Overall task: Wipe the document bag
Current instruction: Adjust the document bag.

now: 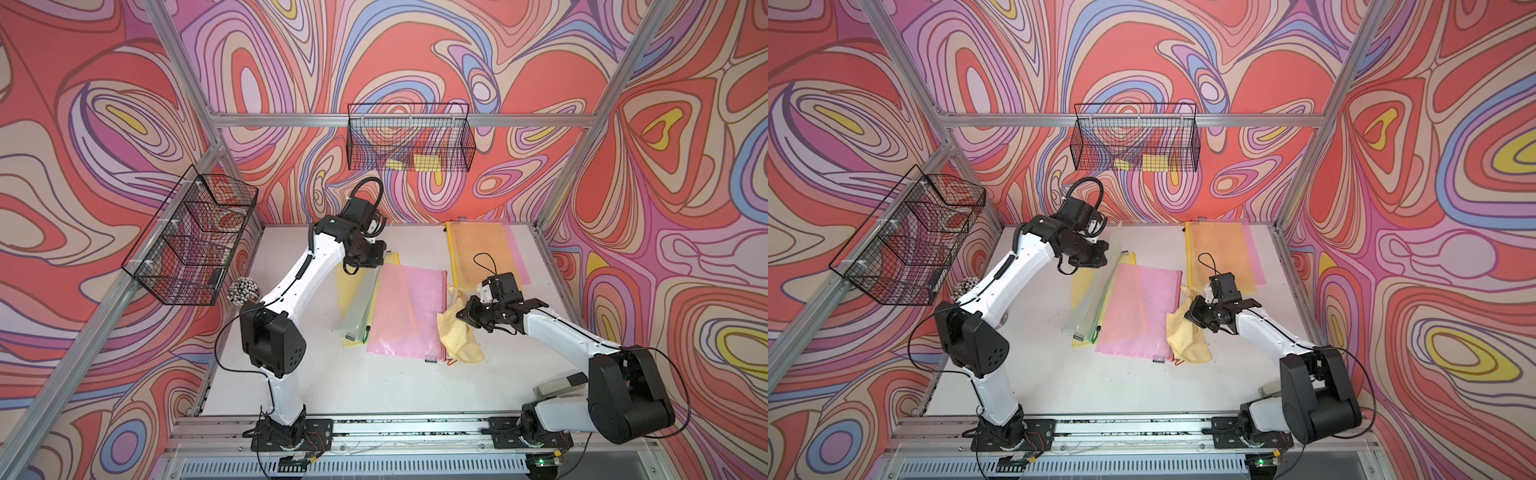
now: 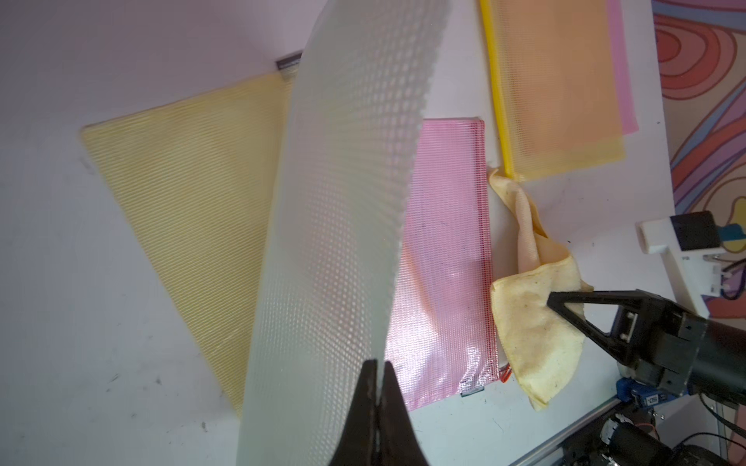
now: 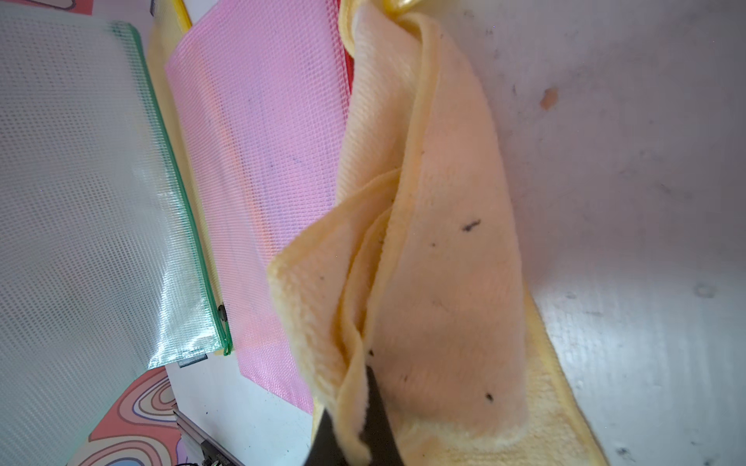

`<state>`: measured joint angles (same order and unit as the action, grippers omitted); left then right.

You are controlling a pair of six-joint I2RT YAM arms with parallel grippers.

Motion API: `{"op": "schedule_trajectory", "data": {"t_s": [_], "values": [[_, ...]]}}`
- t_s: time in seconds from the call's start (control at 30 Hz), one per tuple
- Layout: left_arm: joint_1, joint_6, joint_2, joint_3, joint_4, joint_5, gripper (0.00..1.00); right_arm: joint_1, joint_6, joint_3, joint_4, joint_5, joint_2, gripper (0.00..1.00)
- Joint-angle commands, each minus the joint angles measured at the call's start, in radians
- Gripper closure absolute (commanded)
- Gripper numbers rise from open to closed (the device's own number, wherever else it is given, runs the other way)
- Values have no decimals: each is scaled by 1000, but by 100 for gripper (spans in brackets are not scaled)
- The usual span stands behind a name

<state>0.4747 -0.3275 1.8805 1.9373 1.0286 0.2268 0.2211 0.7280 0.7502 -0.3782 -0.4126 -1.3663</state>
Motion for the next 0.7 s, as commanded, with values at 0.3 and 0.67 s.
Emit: {"op": "schedule_trajectory", "data": {"t_s": [0.3, 0.67], "values": [[229, -157, 230, 163, -45, 91, 100, -4, -20, -29, -31, 39, 53, 100], [324, -400, 151, -214, -529, 342, 100, -5, -34, 56, -201, 185, 143, 100]]}}
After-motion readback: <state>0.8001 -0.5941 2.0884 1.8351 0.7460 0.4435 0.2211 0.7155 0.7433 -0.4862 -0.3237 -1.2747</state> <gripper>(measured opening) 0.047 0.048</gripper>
